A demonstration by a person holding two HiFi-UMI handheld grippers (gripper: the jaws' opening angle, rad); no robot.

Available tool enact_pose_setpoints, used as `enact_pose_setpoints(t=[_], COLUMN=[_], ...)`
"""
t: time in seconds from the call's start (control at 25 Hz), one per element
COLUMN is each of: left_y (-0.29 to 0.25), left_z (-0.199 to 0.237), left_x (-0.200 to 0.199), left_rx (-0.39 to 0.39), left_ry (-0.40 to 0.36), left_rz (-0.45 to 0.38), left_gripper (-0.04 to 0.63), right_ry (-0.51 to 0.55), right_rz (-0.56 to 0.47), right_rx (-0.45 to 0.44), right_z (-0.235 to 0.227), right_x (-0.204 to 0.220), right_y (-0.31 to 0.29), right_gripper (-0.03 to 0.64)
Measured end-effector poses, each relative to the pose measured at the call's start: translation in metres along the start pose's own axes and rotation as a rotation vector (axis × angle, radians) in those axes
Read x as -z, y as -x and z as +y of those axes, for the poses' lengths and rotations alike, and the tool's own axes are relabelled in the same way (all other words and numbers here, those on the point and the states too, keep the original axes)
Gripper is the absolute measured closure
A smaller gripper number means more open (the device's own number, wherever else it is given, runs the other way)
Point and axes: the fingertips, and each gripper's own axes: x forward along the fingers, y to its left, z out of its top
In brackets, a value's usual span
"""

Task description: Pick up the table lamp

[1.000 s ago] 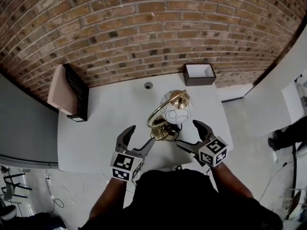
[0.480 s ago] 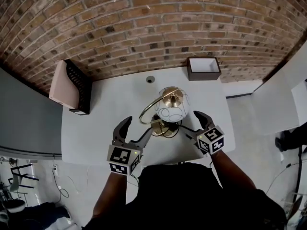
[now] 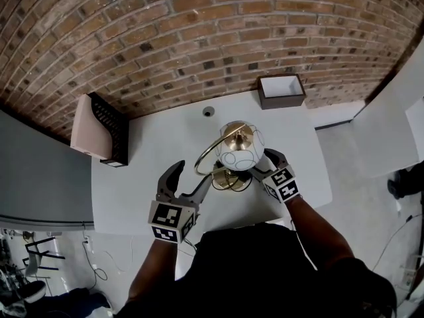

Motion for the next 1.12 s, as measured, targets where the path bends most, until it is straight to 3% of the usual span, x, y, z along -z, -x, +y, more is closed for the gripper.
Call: enact_pose_setpoints(t=[0.48, 1.12], left_y=[-0.005, -0.007], left_z=[-0.004, -0.003], left_x=[-0.004, -0.007], left_rx=[0.022, -0.006], left_ry=[-0.046, -0.044], left_rz=[0.038, 0.032], left_gripper=[0.326, 0.401], right_ry=[0.05, 0.1], right_rz=[0.09, 0.129], right_rx=[-0.011, -0.066], right_z=[0.001, 0.013], right_x=[0.021, 0.029], right_y=[-0.028, -0.05], right_gripper=[0.395, 0.466])
